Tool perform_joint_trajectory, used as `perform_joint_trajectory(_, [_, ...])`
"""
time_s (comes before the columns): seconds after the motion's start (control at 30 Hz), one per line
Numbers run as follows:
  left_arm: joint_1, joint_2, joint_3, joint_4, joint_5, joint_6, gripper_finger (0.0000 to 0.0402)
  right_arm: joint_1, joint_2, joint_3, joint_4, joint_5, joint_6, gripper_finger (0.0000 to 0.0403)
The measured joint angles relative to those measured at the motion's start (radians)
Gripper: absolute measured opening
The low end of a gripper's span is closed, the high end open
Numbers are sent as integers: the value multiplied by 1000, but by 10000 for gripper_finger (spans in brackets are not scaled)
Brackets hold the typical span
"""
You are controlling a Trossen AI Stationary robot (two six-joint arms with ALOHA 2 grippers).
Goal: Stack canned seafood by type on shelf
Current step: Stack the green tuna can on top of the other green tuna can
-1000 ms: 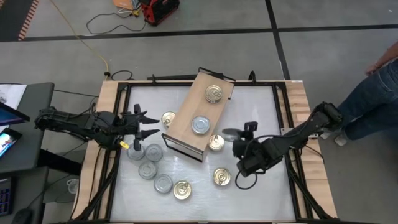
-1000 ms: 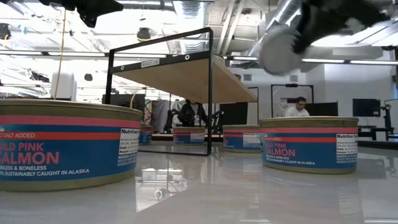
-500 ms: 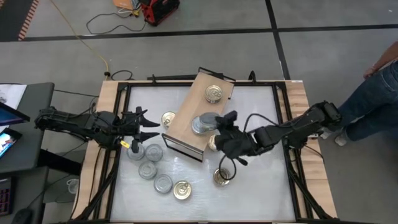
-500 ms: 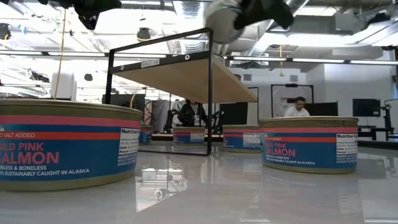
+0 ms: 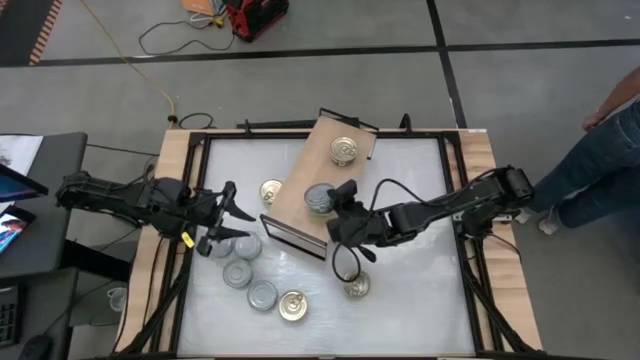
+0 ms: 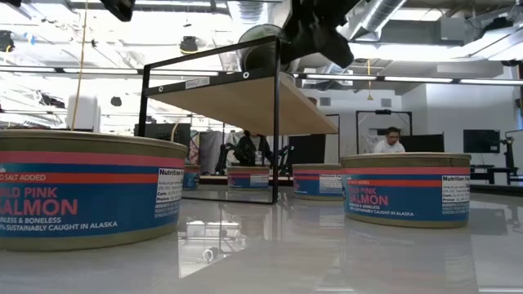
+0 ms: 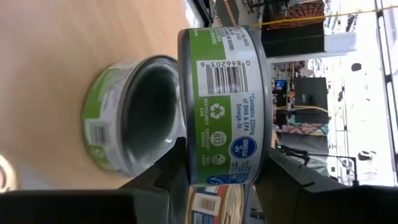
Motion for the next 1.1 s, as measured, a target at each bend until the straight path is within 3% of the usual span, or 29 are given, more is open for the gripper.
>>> perform_joint_trajectory(0.4, [0, 1, 0, -5, -24, 13, 160, -25, 6, 0, -6, -19, 37, 182])
perform_joint_trajectory(0.8, [0, 1, 0, -12, -84, -31, 160, -17, 2, 0, -15, -28, 29, 288])
perform_joint_trajectory(0.93, [0, 0, 0, -17, -84, -31, 160, -15, -6, 3, -28, -30, 28, 304])
perform_joint_trajectory(1.1, [0, 1, 0, -18, -83, -32, 160, -2, -6, 79, -188, -54, 84, 308])
